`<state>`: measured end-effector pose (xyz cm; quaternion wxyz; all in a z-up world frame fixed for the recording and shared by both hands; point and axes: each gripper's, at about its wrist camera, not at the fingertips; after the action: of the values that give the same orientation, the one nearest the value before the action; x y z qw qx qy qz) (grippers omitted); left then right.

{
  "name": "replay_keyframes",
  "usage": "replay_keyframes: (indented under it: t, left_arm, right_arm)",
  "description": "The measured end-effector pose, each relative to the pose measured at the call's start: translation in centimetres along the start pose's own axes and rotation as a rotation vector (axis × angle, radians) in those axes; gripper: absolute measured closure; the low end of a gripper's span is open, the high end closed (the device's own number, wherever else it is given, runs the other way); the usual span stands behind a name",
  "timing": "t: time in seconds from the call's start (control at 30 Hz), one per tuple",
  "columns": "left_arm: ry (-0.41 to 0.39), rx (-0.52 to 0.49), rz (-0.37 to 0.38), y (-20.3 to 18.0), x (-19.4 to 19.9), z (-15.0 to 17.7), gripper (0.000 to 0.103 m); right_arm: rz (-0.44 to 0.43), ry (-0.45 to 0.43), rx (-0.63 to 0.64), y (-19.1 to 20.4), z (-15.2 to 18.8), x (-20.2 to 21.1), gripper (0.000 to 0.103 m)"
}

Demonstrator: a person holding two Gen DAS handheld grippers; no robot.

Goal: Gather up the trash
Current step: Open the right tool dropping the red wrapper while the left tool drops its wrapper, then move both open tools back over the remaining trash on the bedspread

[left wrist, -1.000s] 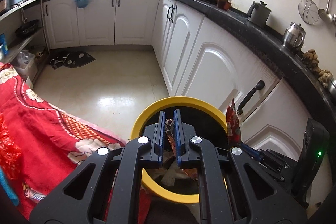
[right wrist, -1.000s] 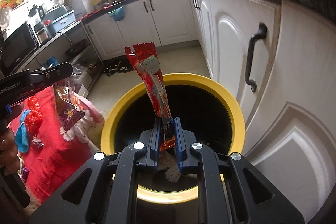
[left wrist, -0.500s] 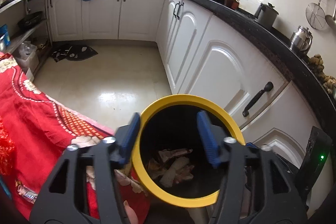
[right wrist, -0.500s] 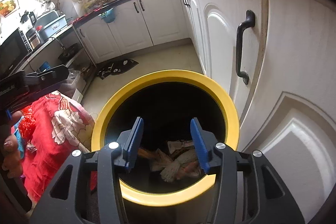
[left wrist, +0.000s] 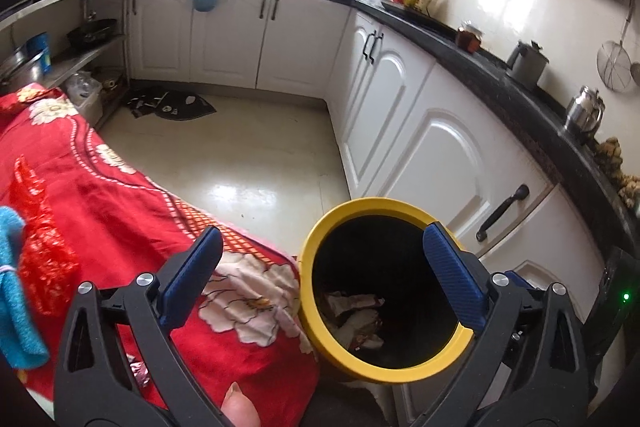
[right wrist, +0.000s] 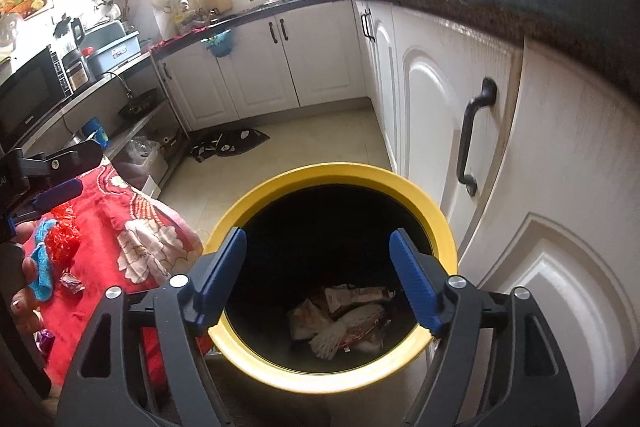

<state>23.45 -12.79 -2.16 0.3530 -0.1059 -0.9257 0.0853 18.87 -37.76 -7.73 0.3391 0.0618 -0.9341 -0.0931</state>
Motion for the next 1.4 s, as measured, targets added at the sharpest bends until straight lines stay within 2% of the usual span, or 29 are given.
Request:
replay_keyframes:
  t: [0.23, 0.67, 1.4]
  left_arm:
    - [-0.032, 0.029, -0.003, 1.4, 2.2, -0.2, 0.011]
    - [-0.073, 0.066, -0.015, 3.2, 5.2, 0.1, 0.011]
    - [-0.137, 0.116, -0.111, 8.3, 11.0, 1.3, 0.011]
  right_arm:
    - [-0.009, -0.03, 0.02, 1.3, -0.5, 1.1, 0.023]
    - [-0.043, -0.069, 0.071, 3.7, -1.1, 3.0, 0.022]
    - [-0.144, -0.101, 0.154, 8.8, -1.3, 5.7, 0.02]
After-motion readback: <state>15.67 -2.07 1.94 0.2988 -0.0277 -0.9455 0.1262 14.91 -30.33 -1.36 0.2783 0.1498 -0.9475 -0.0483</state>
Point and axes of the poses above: each gripper's, at about its wrist camera, not at the fingertips, and x roughly against the way its jaws point, y to its left, z to its underside, and after that the axes turned 1 degree about -z, right-handed
